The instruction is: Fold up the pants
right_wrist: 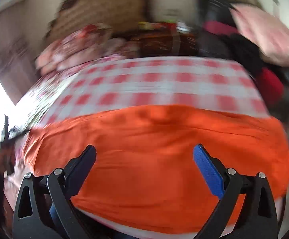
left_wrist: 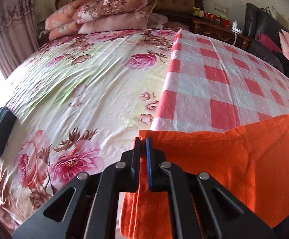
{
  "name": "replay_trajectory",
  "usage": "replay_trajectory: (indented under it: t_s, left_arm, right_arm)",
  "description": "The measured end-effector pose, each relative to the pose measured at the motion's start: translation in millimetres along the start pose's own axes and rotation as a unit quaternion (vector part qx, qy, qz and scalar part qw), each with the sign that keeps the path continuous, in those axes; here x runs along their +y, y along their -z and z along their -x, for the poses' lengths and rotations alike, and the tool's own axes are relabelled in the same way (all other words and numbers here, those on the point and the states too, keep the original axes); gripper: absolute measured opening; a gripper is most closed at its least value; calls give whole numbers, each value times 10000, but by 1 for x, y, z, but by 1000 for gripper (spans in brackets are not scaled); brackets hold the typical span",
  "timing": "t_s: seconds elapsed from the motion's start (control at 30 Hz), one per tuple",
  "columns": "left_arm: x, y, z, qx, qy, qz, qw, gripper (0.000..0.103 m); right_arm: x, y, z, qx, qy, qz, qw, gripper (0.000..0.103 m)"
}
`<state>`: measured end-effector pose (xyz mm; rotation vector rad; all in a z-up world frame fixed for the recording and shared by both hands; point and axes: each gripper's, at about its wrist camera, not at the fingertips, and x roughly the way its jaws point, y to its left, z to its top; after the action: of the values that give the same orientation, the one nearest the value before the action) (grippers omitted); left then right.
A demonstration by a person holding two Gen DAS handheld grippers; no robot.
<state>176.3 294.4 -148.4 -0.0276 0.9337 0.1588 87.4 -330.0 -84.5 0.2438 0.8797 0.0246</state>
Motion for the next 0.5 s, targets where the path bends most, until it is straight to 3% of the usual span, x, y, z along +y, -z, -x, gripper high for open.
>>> replay_trajectory:
  t_s: [0.1,0.17,0.23,0.3,0.4,0.43,0.47,0.5]
  left_arm:
    - [0,0,1,14,-47,126,9999,5]
    - [-4,0,-3,82,-119,146,9998,5]
    - [-6,0,-6,106,-187,149,9997,5]
    - [-6,-1,-7,130,-206,209,9995,5]
    - [-4,-4,-9,176,-190,301,9992,5]
    - [-5,-4,-9,188,-216,277,9992,5]
    - [-6,-5,-10,199,-241,248,9992,5]
    - [-8,-6,-11,220,-282,195,9992,5]
  right_arm:
    - [-112,-40,-1,370,489,-734,9954,95]
    - [-158,-61,-8,568,653,-995,9913,95]
    - [-183,-78,-35,1108,112,-1076,9879,95]
    - [-190,-87,-67,1789,-473,-1097,9766,95]
    - [-192,-94,-106,2455,-879,-1157,9585,74]
    - [-189,-93,-116,2650,-1047,-1148,9516,58]
    - [-185,-94,-122,2773,-1175,-1118,9470,30]
    - [-180,-96,-127,2839,-1198,-1090,9451,18]
